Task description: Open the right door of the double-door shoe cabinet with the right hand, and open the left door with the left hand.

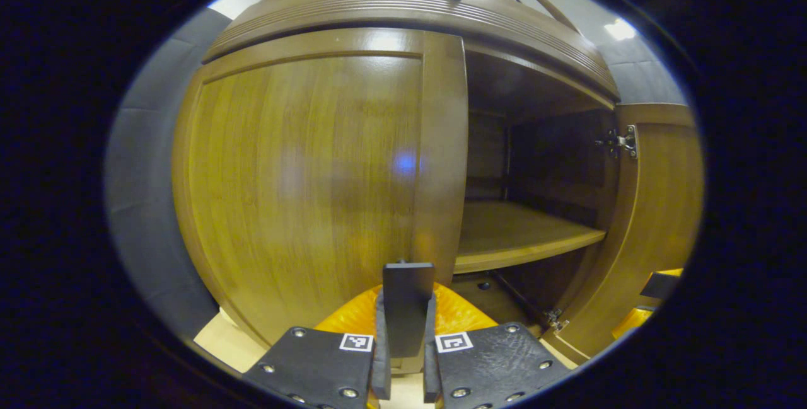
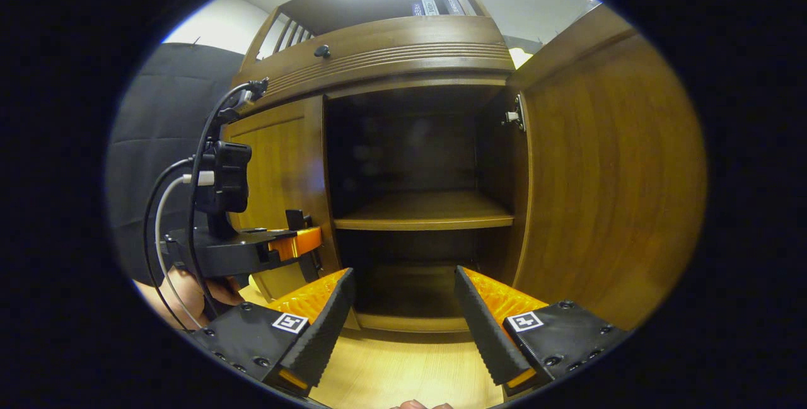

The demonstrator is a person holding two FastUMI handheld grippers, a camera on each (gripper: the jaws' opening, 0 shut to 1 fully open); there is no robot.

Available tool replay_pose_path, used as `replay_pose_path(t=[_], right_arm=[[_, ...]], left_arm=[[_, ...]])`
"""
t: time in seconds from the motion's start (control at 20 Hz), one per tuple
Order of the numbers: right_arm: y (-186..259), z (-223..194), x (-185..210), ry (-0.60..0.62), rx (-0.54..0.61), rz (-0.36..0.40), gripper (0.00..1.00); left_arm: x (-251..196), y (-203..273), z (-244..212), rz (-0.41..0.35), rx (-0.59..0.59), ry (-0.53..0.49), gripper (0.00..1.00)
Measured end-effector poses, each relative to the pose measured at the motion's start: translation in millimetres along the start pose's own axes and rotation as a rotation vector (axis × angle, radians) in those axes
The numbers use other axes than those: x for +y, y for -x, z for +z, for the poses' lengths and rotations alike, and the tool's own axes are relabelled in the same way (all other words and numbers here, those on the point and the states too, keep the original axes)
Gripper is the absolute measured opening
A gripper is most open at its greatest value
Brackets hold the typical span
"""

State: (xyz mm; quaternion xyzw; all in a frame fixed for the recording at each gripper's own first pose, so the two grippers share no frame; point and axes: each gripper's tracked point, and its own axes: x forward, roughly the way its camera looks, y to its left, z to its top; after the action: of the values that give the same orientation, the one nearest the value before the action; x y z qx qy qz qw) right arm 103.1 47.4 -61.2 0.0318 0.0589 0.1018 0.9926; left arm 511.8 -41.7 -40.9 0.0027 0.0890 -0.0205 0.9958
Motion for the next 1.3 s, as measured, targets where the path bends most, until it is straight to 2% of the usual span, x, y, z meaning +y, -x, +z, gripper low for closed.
replay_pose_path(t=[0.1,0.15,0.2,0.55,0.6,0.75,0.8,0.95,1.0,1.05,1.3], right_arm=[[-1,1,0,-0.001,-0.003,-0.004,0.99],[1,2,-1,-0.004,-0.007,-0.007,0.99],[2,3,-1,-0.005,-0.01,-0.008,0.99],[8,7,2,0.025,-0.011,-0.012,0.98],[10,6,3,0.025,-0.009,-0.012,0.93],[12,6,4,0.032,0.008,-0.007,0.93],[11,8,4,0.036,0.013,-0.005,0.98],[13,10,4,0.052,0.013,0.007,0.98],[13,12,0,0.06,0.004,-0.003,0.94],[14,13,-1,0.067,-0.003,-0.012,0.99],[26,14,-12,0.071,-0.004,-0.056,1.0]], left_arm=[[-2,-1,1,-0.011,-0.006,-0.017,0.13],[-1,3,-1,-0.012,-0.001,-0.004,0.13],[0,1,-1,-0.018,-0.002,-0.007,0.05],[4,14,-2,-0.027,-0.009,0.006,0.05],[4,18,-2,-0.03,-0.011,0.006,0.05],[6,34,-4,-0.042,-0.019,0.016,0.05],[5,41,-5,-0.046,-0.02,0.017,0.05],[8,58,-7,-0.056,-0.012,0.016,0.05],[10,64,-7,-0.058,-0.011,0.021,0.05],[12,70,-6,-0.059,-0.011,0.024,0.05],[22,100,-11,-0.043,-0.01,0.022,0.05]])
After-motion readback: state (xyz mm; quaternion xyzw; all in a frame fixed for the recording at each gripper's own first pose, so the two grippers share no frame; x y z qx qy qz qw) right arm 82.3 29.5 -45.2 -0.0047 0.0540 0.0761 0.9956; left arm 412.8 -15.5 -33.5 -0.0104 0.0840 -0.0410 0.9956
